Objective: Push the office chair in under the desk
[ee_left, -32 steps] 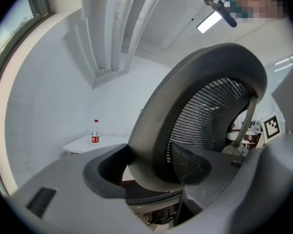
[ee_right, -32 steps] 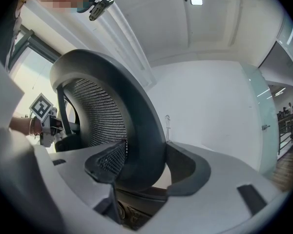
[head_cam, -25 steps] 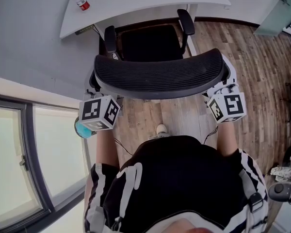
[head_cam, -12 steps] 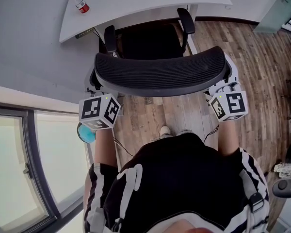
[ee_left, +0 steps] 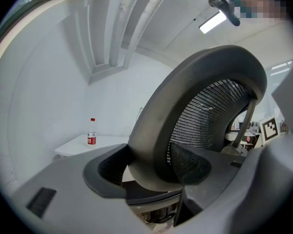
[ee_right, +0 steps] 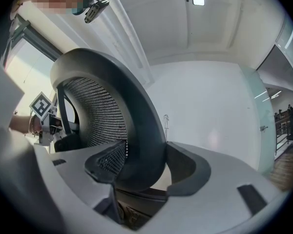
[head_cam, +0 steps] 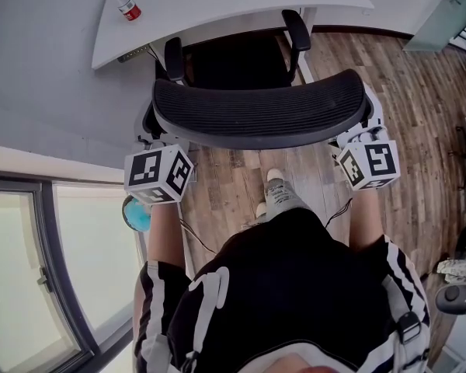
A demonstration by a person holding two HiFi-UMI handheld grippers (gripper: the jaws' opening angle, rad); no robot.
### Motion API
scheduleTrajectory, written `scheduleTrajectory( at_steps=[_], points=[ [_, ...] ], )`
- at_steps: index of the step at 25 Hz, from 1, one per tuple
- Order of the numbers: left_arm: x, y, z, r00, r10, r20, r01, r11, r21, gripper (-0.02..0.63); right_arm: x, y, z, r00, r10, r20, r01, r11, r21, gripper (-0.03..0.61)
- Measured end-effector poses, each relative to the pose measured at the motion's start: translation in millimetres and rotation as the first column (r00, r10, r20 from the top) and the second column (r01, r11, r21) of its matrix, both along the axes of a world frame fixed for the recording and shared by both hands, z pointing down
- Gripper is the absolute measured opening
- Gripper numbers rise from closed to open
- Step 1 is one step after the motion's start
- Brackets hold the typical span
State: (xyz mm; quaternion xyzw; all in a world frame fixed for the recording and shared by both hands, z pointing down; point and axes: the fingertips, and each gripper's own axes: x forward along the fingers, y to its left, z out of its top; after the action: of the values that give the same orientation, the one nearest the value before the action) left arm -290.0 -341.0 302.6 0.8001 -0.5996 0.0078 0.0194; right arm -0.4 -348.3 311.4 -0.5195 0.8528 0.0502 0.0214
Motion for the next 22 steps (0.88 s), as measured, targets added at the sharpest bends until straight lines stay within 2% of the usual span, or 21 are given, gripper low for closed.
scheduleTrajectory(
  at_steps=[22],
  points=[
    [-25,-62,0,1.000,-0.002,0.001,0.002,1.000,-0.020,0.270,-25,-62,0,1.000,-0.013,-0.007,0.013,1.000,-0.007,0.256]
  ],
)
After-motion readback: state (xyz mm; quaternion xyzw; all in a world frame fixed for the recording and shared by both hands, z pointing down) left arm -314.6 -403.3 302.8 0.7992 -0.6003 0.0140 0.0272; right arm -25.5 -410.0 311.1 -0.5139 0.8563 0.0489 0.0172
